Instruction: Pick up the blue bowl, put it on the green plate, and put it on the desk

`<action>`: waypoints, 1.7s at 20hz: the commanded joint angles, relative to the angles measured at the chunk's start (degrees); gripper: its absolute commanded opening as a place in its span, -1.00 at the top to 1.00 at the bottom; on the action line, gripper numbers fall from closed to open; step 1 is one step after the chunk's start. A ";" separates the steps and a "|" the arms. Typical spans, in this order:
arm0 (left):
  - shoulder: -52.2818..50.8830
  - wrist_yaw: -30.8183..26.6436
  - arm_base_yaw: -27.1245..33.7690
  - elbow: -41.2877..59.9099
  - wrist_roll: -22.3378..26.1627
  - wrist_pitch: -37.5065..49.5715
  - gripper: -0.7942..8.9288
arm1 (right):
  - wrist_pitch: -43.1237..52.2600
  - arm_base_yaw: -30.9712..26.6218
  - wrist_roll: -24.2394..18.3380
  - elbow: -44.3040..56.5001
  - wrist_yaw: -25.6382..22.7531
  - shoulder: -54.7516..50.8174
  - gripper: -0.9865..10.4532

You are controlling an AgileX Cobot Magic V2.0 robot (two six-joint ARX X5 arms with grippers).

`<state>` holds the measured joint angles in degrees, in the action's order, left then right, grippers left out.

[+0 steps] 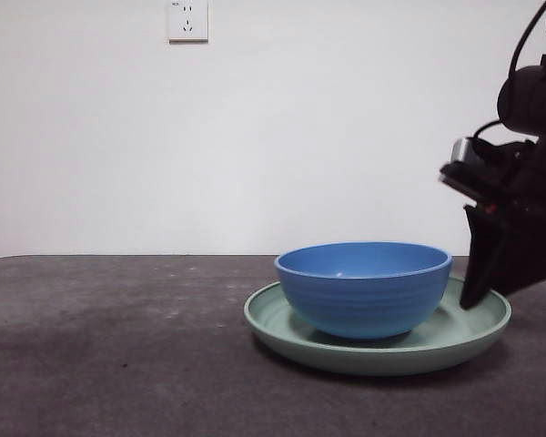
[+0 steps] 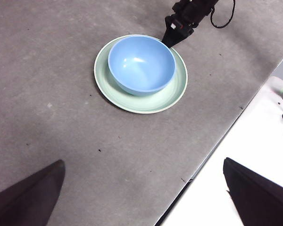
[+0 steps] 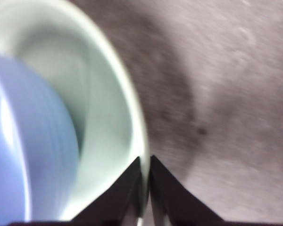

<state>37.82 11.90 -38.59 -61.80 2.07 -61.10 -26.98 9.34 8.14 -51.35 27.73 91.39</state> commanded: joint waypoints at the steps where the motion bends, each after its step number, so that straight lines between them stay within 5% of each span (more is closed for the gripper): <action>1: 0.28 -0.02 -0.37 -0.68 -0.20 0.48 -0.45 | -0.13 0.35 2.97 -2.08 1.88 -0.57 0.80; 9: 0.28 -0.02 -0.39 -0.68 -0.20 0.52 -0.45 | -1.18 8.35 9.97 -4.81 1.86 -0.77 0.80; 16: 0.26 0.00 -0.44 -0.68 -0.22 0.63 -0.45 | 8.15 15.76 17.73 -4.81 0.68 2.36 0.80; 30: 0.26 0.00 -0.44 -0.68 -0.22 0.66 -0.45 | 13.27 16.17 19.71 -4.81 0.37 10.84 0.80; 32: 0.26 0.00 -0.44 -0.68 -0.22 0.66 -0.45 | 13.77 16.33 19.50 -4.81 0.35 10.82 0.67; 34: 0.26 0.00 -0.44 -0.68 -0.22 0.59 -0.45 | 13.70 16.31 19.28 -4.87 0.35 10.69 0.31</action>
<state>37.82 11.90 -38.59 -61.80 2.04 -61.08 -13.54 25.17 27.49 -55.16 28.51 100.90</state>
